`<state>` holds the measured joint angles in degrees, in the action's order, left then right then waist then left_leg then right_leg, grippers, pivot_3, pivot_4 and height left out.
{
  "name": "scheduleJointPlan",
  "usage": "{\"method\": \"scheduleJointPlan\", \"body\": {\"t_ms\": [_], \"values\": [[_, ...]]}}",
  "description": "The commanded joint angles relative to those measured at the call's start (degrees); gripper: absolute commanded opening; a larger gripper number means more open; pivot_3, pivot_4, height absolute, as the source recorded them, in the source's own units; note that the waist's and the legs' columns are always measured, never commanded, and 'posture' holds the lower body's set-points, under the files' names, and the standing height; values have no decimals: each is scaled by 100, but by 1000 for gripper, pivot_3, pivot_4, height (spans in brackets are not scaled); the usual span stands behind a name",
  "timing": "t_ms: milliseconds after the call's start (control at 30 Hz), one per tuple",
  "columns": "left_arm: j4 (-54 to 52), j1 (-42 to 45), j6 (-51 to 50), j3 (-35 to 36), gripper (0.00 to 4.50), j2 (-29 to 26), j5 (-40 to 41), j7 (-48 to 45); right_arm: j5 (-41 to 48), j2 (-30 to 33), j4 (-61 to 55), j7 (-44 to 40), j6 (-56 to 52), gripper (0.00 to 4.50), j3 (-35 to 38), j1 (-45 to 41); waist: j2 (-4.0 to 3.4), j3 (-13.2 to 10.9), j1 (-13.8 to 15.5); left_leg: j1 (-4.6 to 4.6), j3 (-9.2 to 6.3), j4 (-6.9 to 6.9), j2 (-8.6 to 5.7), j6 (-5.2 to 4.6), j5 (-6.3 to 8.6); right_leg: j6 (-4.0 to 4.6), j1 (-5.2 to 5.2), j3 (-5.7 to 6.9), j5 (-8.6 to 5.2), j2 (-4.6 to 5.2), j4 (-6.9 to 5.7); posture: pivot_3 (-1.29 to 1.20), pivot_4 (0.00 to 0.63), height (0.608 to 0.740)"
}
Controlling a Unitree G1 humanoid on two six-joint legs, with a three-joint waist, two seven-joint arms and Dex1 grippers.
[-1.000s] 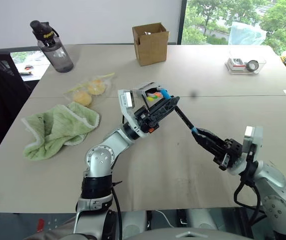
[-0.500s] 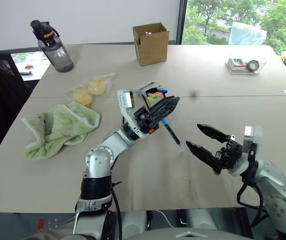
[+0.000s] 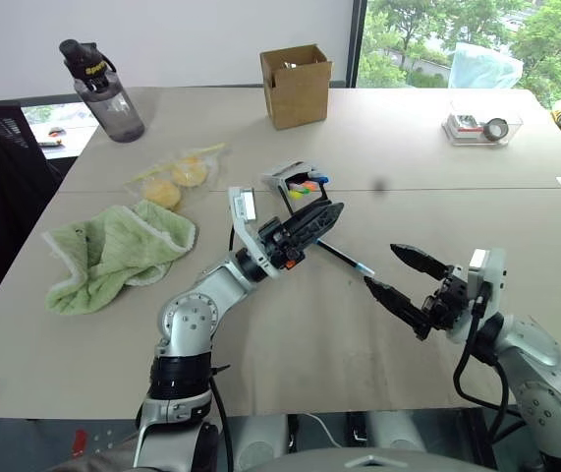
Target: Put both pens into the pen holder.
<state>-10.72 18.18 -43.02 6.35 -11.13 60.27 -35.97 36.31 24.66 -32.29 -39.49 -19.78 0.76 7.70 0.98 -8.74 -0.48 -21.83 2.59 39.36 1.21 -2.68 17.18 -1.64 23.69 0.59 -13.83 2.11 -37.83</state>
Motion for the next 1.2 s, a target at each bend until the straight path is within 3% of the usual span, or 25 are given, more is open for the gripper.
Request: {"method": "scheduleJointPlan", "body": {"t_ms": [33,300,467,567,600,733,767,833,967,1100,1200], "values": [[-316,-195,23,178,3700,-270,17,-121,-304,51,22,133,-20,4500,-156,-145,0,0,-8,0,0,0,0,0,0,0,1,-1,0,0,-1,0,150,736],[-522,-663,162,268,3700,-1150,-409,-460,-1648,-22,1367,692,-350,4500,-839,-1310,6,-6,-13,2,4,-1,0,1,0,16,2,-2,-9,7,-1,0,150,736],[-490,-917,863,-309,3700,-2051,-1690,-1232,-2105,-90,2270,951,-815,4500,-1005,-1994,3,-12,22,-3,4,-9,-1,5,-3,22,7,1,-11,8,3,0,150,736],[-484,-985,1110,-393,3675,-2295,-2017,-1460,-2493,240,2419,633,-628,3722,-1317,-1919,3,-12,32,-9,5,-13,0,26,-14,21,9,1,-11,17,13,0,150,736],[-477,-989,1157,-396,3675,-2310,-2065,-1489,-2549,285,2443,582,-580,3233,-1353,-1894,4,-11,32,-12,5,-13,0,25,-14,21,9,2,-11,35,18,0,150,736],[-445,-987,1128,-360,3675,-2219,-2013,-1527,-2531,275,2331,512,-456,1320,-1295,-1746,4,-11,43,-12,4,-13,-1,3,-1,14,8,10,-7,50,18,0,150,736],[-432,-984,1087,-368,3675,-2171,-1966,-1526,-2504,261,2252,506,-437,658,-1267,-1686,4,-11,47,-11,3,-13,-2,1,0,10,7,13,-4,52,17,0,150,736],[-395,-967,1002,-367,3675,-2036,-1844,-1498,-2432,228,2115,472,-362,12,-1201,-1565,5,-11,62,-10,1,-12,-3,0,1,11,6,15,-5,56,15,0,150,736],[-362,-910,658,-241,3675,-1286,-1191,-1108,-1742,-5,1557,361,-478,19,-750,-1176,5,-10,117,-11,0,-11,-3,-1,1,2,4,18,0,58,15,0,150,736],[-384,-826,201,61,3675,-416,-180,-386,-355,-194,692,-223,-557,19,-271,-667,7,-14,120,-18,-9,-11,-3,-2,1,0,7,24,1,58,15,0,150,736],[-426,-833,-44,92,3675,-76,232,-104,227,-316,362,-273,-674,19,-130,-540,7,-15,83,-12,-11,-11,-1,-3,2,-1,4,24,2,57,12,0,150,736]]}}
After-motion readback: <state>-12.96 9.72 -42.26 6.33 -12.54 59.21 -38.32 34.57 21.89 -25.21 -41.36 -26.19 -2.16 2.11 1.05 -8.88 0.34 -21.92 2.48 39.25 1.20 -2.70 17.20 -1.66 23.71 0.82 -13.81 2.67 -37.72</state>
